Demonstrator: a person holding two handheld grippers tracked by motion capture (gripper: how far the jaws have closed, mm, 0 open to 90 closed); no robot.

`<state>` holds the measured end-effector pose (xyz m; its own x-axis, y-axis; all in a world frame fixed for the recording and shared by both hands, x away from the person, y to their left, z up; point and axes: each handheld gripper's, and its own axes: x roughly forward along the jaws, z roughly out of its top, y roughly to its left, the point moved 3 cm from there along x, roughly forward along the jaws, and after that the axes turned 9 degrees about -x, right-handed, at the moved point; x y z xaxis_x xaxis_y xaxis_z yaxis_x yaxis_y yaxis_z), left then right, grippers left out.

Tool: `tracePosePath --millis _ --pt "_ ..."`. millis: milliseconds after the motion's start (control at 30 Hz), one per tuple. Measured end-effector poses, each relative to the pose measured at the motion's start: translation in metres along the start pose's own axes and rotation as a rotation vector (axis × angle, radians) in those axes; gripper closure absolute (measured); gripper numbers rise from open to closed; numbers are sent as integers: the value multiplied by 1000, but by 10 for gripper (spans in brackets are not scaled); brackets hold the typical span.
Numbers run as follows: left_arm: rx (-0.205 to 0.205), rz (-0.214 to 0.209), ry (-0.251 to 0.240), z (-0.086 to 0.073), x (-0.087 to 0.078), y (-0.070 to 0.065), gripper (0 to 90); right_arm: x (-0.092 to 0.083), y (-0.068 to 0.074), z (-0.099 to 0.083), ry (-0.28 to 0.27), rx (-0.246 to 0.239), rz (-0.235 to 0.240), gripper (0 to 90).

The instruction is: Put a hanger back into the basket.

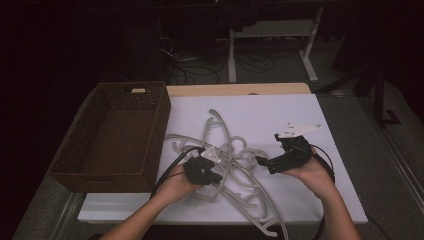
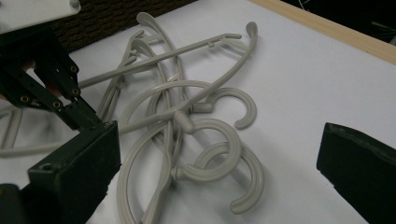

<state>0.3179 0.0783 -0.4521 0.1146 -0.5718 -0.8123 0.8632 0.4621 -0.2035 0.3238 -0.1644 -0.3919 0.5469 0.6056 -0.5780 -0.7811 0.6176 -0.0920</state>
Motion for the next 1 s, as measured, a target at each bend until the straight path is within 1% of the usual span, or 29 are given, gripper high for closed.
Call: tracePosePath --millis 133,233,300,367,467,567,600,633,733,767,800,867,1000 --pt "24 -25 5 11 9 -6 900 -1 -1 -1 -1 1 -5 0" --pt "33 -43 1 17 17 -9 900 -2 -2 -1 -2 5 -8 0" --pt "32 -52 -9 19 19 -9 900 -2 -2 -1 -2 6 -10 0" --pt "34 -43 -20 19 16 -8 899 -2 -2 -1 0 7 -13 0" --pt "14 -38 -64 17 5 -4 817 -1 -2 -1 5 13 -14 0" --pt "-5 -23 -111 15 -12 3 737 2 -1 -1 15 17 -22 0" --pt "-13 -8 -135 13 -19 7 686 2 -1 -1 17 20 -24 0" --pt "-20 -1 -146 12 -25 10 635 3 -1 0 20 21 -27 2" --pt "-47 11 -180 5 -37 17 488 8 0 3 24 35 -34 32" --pt "-53 10 -191 2 -40 20 458 9 0 4 27 40 -34 43" --pt "-65 8 -206 -2 -43 23 419 12 1 5 33 43 -34 50" --pt "-77 5 -218 -8 -45 25 349 20 1 8 47 57 -32 69" --pt "-87 -2 -252 -19 -52 28 235 41 1 14 88 68 -21 114"
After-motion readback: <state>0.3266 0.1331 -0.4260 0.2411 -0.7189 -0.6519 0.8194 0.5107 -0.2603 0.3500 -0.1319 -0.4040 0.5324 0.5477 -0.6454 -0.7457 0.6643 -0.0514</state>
